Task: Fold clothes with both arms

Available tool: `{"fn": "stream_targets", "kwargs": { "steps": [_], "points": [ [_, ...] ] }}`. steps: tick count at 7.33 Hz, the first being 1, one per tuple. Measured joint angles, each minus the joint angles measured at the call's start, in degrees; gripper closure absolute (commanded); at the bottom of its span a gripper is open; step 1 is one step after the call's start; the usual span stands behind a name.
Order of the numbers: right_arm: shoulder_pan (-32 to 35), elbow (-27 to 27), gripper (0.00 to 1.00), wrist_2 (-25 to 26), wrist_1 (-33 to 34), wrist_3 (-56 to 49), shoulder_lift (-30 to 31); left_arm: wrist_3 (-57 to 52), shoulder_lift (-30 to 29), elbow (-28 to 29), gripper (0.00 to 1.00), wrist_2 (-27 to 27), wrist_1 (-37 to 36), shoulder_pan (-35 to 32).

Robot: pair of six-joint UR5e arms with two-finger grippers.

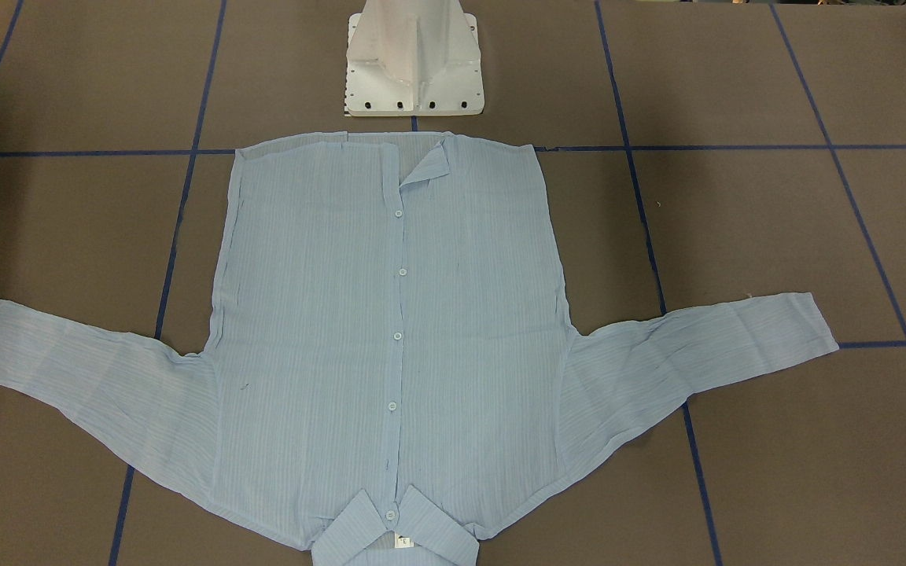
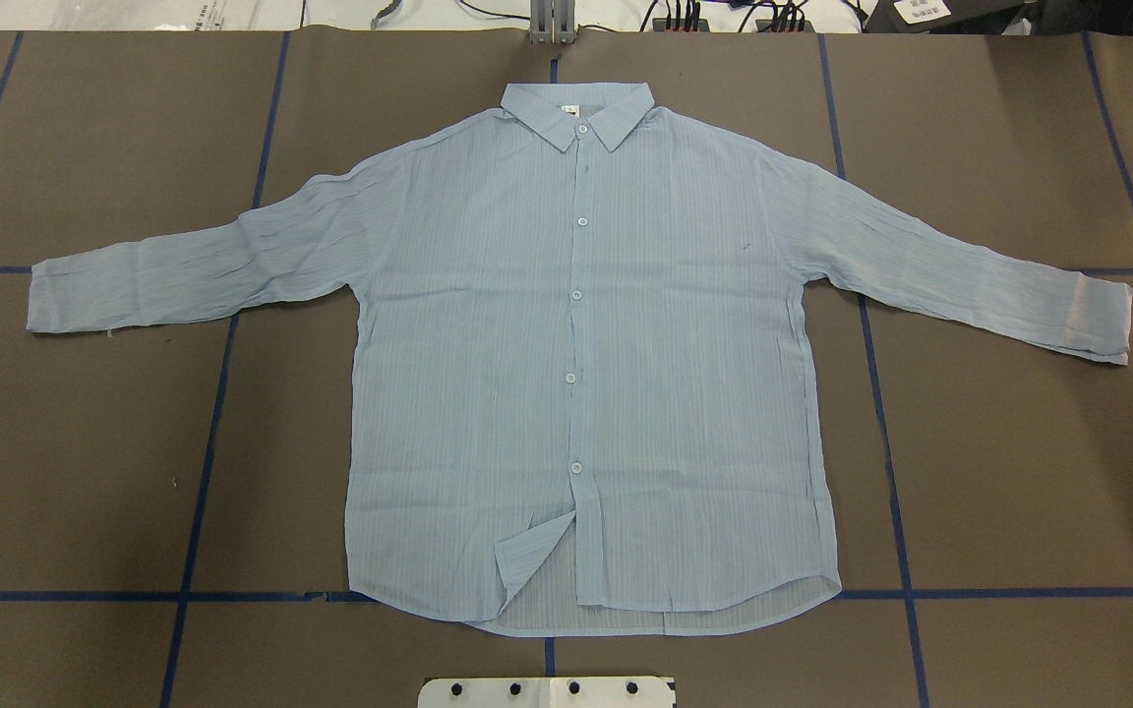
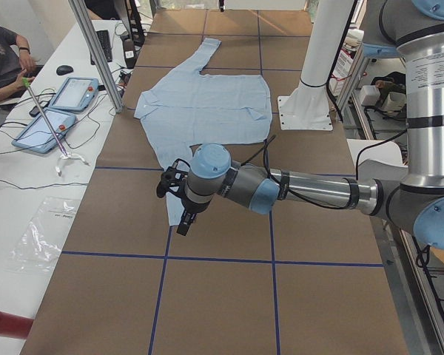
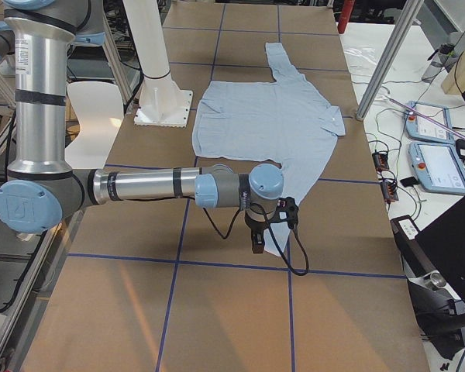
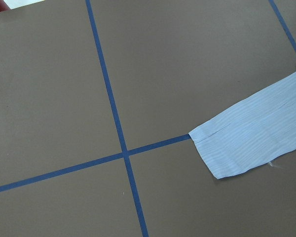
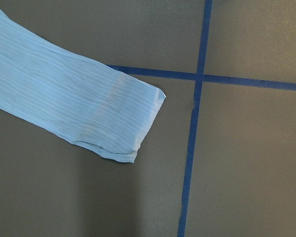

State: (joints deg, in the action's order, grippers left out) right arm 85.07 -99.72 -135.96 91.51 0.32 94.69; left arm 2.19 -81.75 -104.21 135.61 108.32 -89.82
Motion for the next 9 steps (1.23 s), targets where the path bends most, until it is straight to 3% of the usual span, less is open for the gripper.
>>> {"fn": "stream_targets", "kwargs": {
  "steps": [3, 9],
  "points": [
    [-1.3, 2.72, 0.0, -0.07, -4.91, 0.63, -0.29, 0.0, 0.33, 0.01, 0.0, -0.1, 0.27, -0.01],
    [-9.02, 17.15, 0.03, 0.29, -22.94, 25.37, -6.03, -0.2, 0.8, -0.46, 0.0, -0.17, 0.32, 0.0]
  ]
}}
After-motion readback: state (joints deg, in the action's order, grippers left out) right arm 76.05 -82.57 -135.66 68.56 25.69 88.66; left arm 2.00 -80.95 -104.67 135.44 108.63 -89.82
